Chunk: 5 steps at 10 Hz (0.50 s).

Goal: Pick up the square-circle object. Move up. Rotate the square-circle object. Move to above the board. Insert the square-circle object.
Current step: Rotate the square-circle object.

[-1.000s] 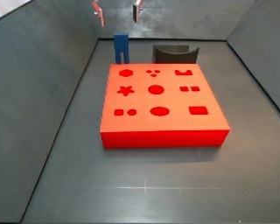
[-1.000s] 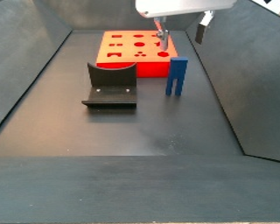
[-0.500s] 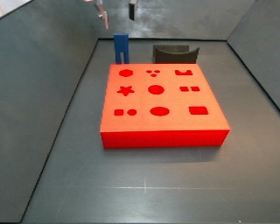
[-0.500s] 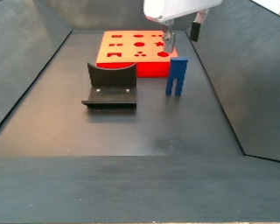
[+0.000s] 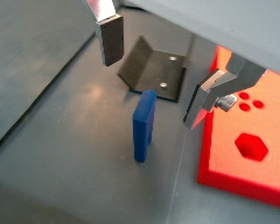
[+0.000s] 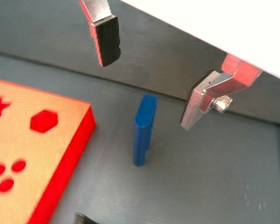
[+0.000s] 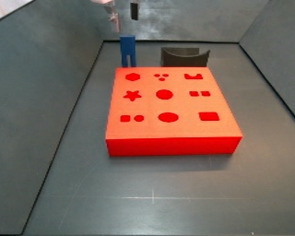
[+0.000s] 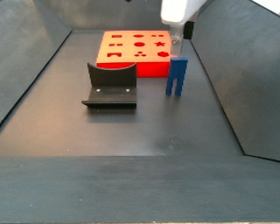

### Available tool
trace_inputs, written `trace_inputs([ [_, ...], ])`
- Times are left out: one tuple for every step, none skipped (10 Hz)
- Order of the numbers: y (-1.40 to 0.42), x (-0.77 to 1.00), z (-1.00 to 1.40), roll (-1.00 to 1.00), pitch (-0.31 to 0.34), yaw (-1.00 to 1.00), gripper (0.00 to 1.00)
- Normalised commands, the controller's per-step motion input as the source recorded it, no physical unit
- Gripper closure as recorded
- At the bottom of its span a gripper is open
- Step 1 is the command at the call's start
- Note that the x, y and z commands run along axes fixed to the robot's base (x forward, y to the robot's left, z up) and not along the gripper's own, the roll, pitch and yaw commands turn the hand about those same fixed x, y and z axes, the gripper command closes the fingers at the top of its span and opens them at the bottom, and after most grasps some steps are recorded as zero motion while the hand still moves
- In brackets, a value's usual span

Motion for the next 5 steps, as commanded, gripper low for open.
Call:
trace_inputs([
  [-0.01,0.04,-0.04,0.00,0.004,1.00,0.00],
  [-0.01,0.04,-0.04,-0.01,0.004,1.00,0.00],
  [-0.01,0.04,-0.04,-0.01,0.004,1.00,0.00],
  [-0.01,0.04,-0.04,-0.01,0.005,1.00,0.00],
  [-0.01,0.04,-0.04,-0.01,0.005,1.00,0.00],
])
